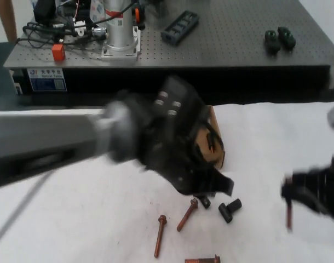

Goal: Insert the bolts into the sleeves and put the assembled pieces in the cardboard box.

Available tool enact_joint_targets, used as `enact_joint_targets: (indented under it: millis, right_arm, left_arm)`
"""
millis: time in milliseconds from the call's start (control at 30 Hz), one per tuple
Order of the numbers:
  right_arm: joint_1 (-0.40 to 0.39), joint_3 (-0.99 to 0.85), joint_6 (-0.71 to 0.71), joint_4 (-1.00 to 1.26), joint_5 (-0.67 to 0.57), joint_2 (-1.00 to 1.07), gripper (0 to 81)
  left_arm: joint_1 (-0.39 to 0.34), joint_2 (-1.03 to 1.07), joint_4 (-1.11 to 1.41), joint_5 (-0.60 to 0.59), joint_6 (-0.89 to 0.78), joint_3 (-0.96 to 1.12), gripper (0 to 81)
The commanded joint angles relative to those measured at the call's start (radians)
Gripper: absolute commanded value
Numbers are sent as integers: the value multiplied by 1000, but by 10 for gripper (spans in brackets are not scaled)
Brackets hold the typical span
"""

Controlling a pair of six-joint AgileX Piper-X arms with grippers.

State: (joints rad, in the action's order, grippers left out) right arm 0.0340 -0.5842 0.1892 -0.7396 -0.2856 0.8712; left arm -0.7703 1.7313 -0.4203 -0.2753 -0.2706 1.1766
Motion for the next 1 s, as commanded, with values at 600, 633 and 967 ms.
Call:
enact_joint_targets:
  millis: [600,633,967]
  right_arm:
    - [-234,-4,415,821,-332,-21,22]
    - [-235,-4,399,809,-336,-21,22]
    - [-235,-4,329,751,-379,-21,22]
  left_arm:
    - [17,-456,761,-455,16,-523,7]
    - [17,-456,766,-455,10,-523,7]
    - [17,-456,766,-497,-25,-523,7]
